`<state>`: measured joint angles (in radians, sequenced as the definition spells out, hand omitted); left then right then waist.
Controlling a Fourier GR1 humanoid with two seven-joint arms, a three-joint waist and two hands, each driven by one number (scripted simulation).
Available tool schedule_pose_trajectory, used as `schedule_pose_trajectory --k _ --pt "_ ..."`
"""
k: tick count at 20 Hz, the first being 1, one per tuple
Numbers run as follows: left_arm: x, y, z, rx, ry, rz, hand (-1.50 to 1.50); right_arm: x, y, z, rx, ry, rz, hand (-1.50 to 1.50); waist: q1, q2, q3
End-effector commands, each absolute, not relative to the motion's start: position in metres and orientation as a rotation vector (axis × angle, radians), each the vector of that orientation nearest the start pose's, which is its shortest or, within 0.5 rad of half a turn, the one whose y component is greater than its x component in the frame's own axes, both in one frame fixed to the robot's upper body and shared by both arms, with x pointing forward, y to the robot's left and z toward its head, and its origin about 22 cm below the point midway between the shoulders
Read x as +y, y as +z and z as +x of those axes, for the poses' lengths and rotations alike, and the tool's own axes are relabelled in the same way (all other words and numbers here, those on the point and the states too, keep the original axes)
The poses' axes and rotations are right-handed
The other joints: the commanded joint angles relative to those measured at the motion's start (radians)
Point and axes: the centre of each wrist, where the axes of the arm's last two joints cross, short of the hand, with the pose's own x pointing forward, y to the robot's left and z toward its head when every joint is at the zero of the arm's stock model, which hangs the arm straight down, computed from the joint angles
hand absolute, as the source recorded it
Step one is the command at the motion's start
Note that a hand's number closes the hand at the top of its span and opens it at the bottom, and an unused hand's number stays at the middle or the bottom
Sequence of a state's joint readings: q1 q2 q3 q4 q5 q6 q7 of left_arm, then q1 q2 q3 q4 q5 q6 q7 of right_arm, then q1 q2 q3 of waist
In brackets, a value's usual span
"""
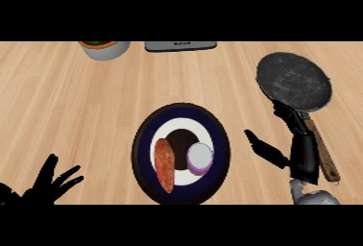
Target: Pick the can from the plate and place it in the pan
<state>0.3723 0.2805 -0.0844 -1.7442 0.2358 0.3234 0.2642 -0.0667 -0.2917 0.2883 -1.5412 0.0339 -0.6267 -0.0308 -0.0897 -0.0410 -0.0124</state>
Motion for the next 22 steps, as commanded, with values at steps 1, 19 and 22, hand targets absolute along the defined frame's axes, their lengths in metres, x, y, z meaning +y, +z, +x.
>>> schedule_pose_trajectory --k 1,19,22 --pt "0.274 -0.007 0.159 -1.167 0.325 0.177 0.0 -0.196 -0.014 0.212 -1.683 0.008 -0.703 -1.5 -0.017 0.008 -0.005" --pt "0.258 -0.016 0.188 -1.222 0.267 0.105 0.0 -0.165 -0.04 0.188 -1.074 0.362 -0.911 -1.5 0.077 0.053 -0.008" --pt "0.248 -0.015 0.195 -1.242 0.271 0.077 0.0 -0.164 -0.021 0.202 -0.947 0.445 -0.951 -1.5 0.085 0.049 -0.005"
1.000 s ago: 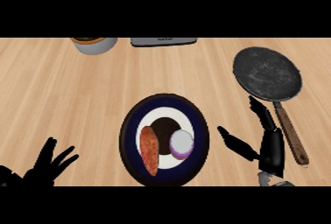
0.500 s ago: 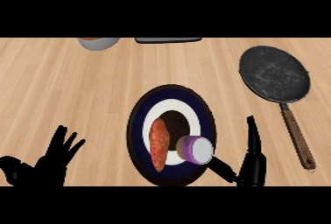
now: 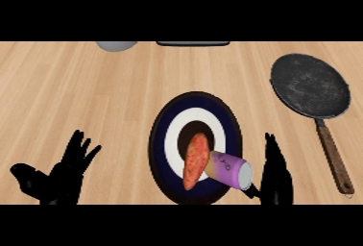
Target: Pick the can from the plate and place it in the pan
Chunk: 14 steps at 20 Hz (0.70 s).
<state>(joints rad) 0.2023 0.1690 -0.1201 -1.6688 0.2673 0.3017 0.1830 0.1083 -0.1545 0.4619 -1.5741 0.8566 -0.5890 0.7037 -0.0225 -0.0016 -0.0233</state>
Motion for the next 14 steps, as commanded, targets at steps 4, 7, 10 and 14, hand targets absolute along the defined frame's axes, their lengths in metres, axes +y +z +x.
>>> schedule_pose_trajectory --k 4,7,10,14 --pt "0.244 -0.023 0.201 -1.224 0.254 0.072 0.0 -0.129 0.037 0.231 -0.891 0.483 -0.997 -1.5 0.025 0.004 0.012" --pt "0.249 -0.024 0.208 -1.228 0.257 0.093 0.0 -0.112 0.051 0.239 -0.743 0.586 -1.051 -1.5 0.023 0.004 0.016" --pt "0.247 -0.021 0.21 -1.234 0.265 0.079 0.0 -0.093 0.077 0.245 -0.672 0.65 -0.923 -1.5 0.031 0.003 0.018" --pt "0.251 -0.038 0.21 -1.214 0.259 0.07 0.0 -0.083 0.083 0.242 -0.599 0.705 -0.868 -1.5 0.024 0.003 0.019"
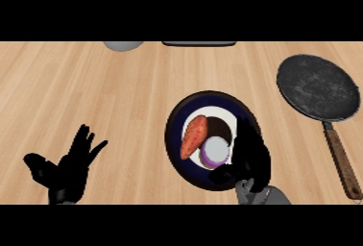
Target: Pick the can from the plate and place it in the pan
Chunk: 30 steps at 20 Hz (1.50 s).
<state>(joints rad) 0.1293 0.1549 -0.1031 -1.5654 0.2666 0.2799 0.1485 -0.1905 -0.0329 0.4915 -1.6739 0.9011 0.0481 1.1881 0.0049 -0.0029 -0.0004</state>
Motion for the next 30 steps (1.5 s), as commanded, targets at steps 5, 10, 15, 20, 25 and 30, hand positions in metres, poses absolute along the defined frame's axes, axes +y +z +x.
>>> schedule_pose_trajectory --k 5,10,15,20,25,30 --pt "0.264 -0.033 0.212 -1.228 0.259 0.085 0.0 -0.088 0.093 0.238 -0.604 0.685 -0.833 -1.5 -0.008 0.001 -0.002" --pt "0.251 -0.046 0.21 -1.234 0.269 0.082 0.0 -0.081 0.091 0.239 -0.666 0.632 -0.845 -1.5 -0.004 0.002 -0.001" --pt "0.254 -0.041 0.208 -1.22 0.264 0.074 0.0 -0.083 0.082 0.246 -0.664 0.62 -0.903 -1.5 -0.002 0.002 0.0" --pt "0.248 -0.04 0.216 -1.24 0.258 0.074 0.0 -0.077 0.062 0.237 -0.608 0.666 -0.913 -1.5 -0.004 0.003 0.0" --pt "0.25 -0.054 0.214 -1.226 0.249 0.051 0.0 -0.066 0.057 0.242 -0.755 0.738 -0.885 1.5 -0.002 0.003 0.0" --pt "0.252 -0.04 0.219 -1.235 0.267 0.078 0.0 -0.067 0.04 0.24 -0.793 0.722 -0.933 1.5 -0.002 0.003 0.0"
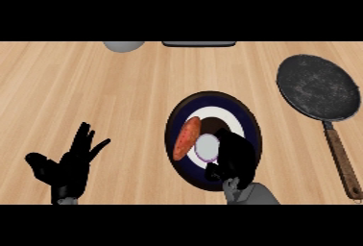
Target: Pick the can from the plate and place it in the pan
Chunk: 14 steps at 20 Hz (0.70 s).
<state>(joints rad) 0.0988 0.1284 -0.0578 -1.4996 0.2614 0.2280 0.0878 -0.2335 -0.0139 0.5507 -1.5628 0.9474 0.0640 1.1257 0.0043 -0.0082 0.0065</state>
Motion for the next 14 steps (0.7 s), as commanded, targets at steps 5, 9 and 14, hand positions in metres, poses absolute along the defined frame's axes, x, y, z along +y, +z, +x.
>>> schedule_pose_trajectory --k 5,9,14 --pt "0.247 -0.036 0.218 -1.227 0.268 0.072 0.0 -0.083 0.031 0.26 -0.833 0.891 -0.881 1.5 0.0 0.009 -0.006" --pt "0.245 -0.041 0.208 -1.229 0.255 0.062 0.0 -0.071 0.041 0.287 -0.917 1.15 -0.764 1.5 0.021 0.013 -0.006" --pt "0.252 -0.033 0.232 -1.228 0.254 0.088 0.0 -0.07 0.042 0.313 -0.948 1.177 -0.785 1.5 0.002 0.01 -0.006"
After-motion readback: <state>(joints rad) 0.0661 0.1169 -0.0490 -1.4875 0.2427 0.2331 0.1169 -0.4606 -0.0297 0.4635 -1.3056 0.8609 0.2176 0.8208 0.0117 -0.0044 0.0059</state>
